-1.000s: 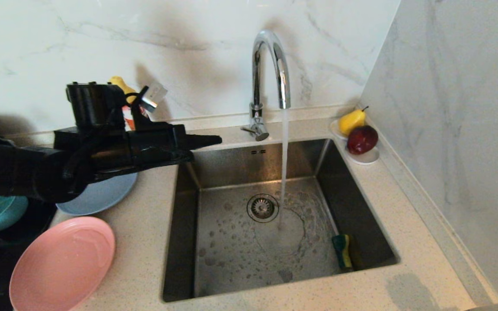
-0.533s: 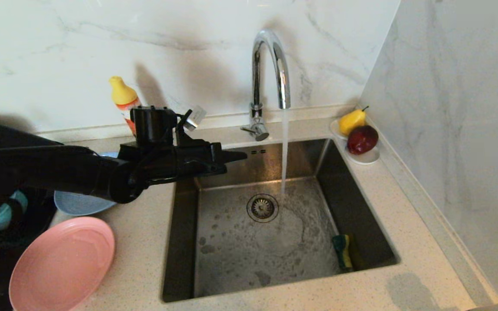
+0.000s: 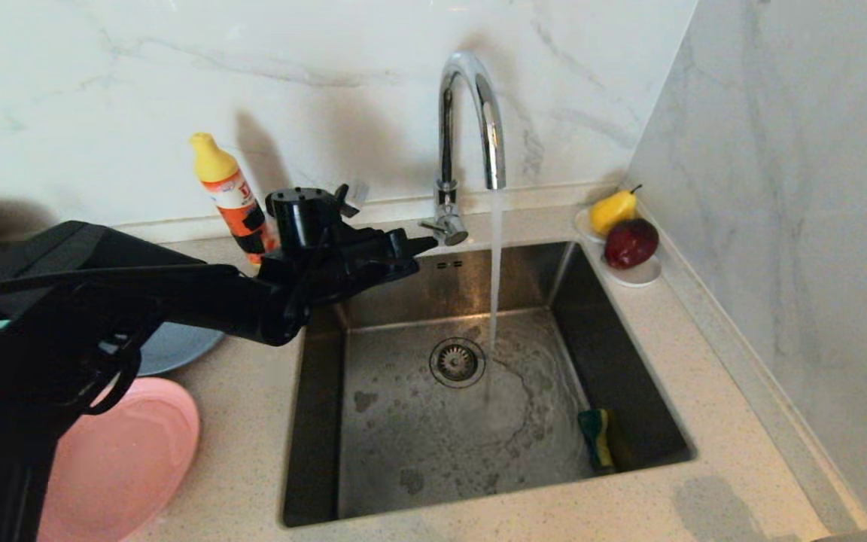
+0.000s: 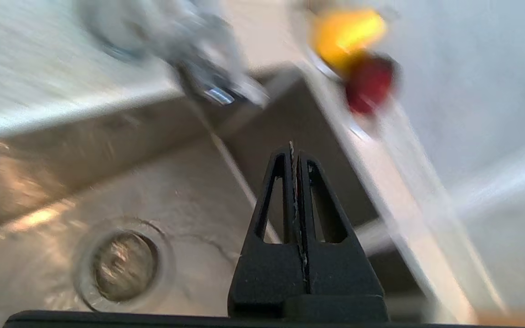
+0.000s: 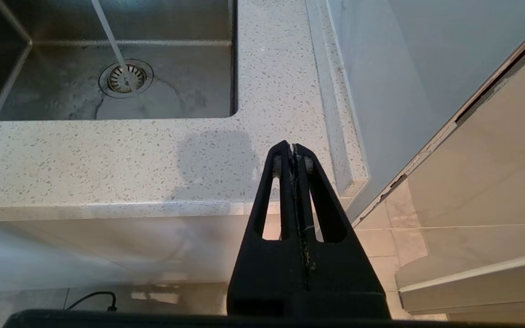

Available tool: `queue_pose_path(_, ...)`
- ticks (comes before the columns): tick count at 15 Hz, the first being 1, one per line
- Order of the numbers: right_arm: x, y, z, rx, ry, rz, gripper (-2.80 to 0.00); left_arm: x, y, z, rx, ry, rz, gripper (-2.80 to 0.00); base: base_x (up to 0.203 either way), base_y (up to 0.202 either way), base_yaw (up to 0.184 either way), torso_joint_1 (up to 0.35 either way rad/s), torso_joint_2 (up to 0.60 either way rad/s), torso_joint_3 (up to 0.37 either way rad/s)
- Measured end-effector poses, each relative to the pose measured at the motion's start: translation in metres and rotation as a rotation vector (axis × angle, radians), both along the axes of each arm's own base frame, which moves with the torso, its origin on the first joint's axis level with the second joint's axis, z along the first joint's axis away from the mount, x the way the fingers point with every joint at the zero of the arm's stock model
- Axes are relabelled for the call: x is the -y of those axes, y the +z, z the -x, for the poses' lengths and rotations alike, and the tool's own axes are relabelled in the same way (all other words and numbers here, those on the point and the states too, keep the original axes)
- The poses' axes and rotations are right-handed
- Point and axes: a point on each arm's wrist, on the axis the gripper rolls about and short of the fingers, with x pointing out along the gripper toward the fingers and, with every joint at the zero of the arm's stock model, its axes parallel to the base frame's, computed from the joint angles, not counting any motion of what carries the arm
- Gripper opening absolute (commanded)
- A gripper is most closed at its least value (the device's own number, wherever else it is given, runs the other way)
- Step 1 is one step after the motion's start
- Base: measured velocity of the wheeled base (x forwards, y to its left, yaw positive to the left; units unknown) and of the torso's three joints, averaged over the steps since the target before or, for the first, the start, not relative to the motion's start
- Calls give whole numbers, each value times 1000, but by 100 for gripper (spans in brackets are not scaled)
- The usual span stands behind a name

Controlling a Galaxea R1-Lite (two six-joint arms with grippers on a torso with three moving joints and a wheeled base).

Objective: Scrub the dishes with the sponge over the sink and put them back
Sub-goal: Turn off the faucet

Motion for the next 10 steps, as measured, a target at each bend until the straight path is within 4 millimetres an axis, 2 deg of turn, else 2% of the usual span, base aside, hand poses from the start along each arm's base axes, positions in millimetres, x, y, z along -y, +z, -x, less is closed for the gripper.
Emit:
queue_pose_path(2,0,0,0,0,0,0,-280,5,0,-10,6,55,33,-280,0,0,0,0,0,0)
queue_pose_path(7,0,0,0,0,1,0,-280,12,9,-28,27,58,123,-280,0,0,0,0,0,0)
queue_pose_path(10,0,0,0,0,0,0,-280,16,6,-39,46,63,140,-280,0,0,0,0,0,0)
